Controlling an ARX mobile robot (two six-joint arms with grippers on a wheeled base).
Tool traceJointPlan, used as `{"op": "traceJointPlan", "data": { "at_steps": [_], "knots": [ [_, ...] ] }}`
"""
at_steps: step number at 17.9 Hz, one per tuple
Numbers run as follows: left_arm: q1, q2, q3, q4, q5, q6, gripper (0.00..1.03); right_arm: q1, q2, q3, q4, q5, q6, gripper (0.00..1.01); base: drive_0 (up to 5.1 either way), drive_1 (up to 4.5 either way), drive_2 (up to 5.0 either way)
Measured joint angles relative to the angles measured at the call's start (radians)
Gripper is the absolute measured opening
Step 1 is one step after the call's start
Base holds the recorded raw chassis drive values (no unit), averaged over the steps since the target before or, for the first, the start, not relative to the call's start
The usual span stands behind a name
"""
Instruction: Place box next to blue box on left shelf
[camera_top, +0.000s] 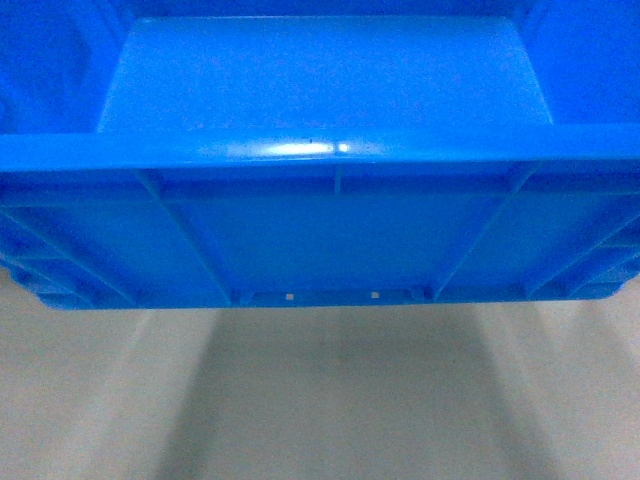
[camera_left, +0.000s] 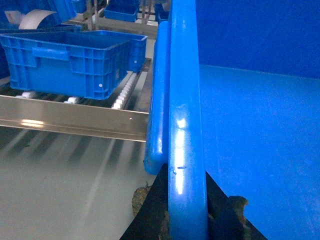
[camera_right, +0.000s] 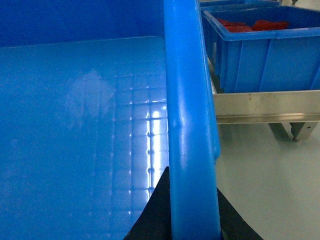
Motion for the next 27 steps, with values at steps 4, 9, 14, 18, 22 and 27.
{"op": "traceJointPlan", "data": {
  "at_steps": [4, 9, 14, 18, 22, 27],
  "knots": [
    [0.0, 0.0, 0.0, 0.0, 0.0, 0.0, 0.08, 0.0, 0.0, 0.0, 0.0, 0.0, 0.001, 0.08, 0.0, 4.23, -4.2],
    [0.0, 0.0, 0.0, 0.001, 0.0, 0.0, 0.08, 0.0, 0.0, 0.0, 0.002, 0.0, -0.002, 0.08, 0.0, 4.23, -4.2],
    [0.0, 0.0, 0.0, 0.001, 0.0, 0.0, 0.08, 0.0, 0.0, 0.0, 0.002, 0.0, -0.001, 0.08, 0.0, 4.23, -4.2],
    [0.0, 0.0, 0.0, 0.0, 0.0, 0.0, 0.08, 0.0, 0.0, 0.0, 0.001, 0.0, -0.001, 0.08, 0.0, 4.23, -4.2],
    [0.0, 0.0, 0.0, 0.001, 0.0, 0.0, 0.08, 0.0, 0.0, 0.0, 0.001, 0.0, -0.001, 0.08, 0.0, 4.23, -4.2],
    [0.0, 0.0, 0.0, 0.001, 0.0, 0.0, 0.08, 0.0, 0.0, 0.0, 0.002, 0.0, 0.0, 0.08, 0.0, 4.25, -4.2]
  ]
}}
